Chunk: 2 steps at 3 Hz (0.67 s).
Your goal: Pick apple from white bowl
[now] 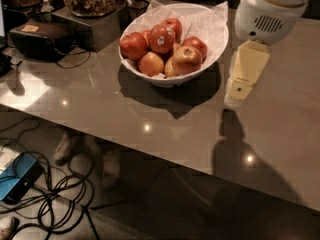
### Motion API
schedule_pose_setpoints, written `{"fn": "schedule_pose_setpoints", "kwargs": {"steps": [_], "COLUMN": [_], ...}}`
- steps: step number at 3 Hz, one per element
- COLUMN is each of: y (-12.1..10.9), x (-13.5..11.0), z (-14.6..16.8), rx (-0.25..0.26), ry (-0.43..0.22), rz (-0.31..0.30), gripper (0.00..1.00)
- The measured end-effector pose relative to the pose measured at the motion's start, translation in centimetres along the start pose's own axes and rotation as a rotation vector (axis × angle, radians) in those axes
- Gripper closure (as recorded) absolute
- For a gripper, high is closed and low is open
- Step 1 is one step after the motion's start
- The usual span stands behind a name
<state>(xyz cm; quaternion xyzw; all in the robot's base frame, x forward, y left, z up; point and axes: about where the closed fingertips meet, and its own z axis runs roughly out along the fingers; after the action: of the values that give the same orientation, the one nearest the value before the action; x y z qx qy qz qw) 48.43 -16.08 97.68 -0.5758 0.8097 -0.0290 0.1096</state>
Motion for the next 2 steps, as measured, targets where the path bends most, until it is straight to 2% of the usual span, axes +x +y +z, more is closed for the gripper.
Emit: {"fn": "schedule_pose_setpoints", "kwargs": {"steps": [1,2], "y": [-0.39,-0.84], "x": [-0.69,-1.18], "z": [0.06,0.41], "rx": [0.017,0.024], "ry": [-0.016,-0.057], "rz": [-0.005,0.031], "gripper": [0.0,0.0]}}
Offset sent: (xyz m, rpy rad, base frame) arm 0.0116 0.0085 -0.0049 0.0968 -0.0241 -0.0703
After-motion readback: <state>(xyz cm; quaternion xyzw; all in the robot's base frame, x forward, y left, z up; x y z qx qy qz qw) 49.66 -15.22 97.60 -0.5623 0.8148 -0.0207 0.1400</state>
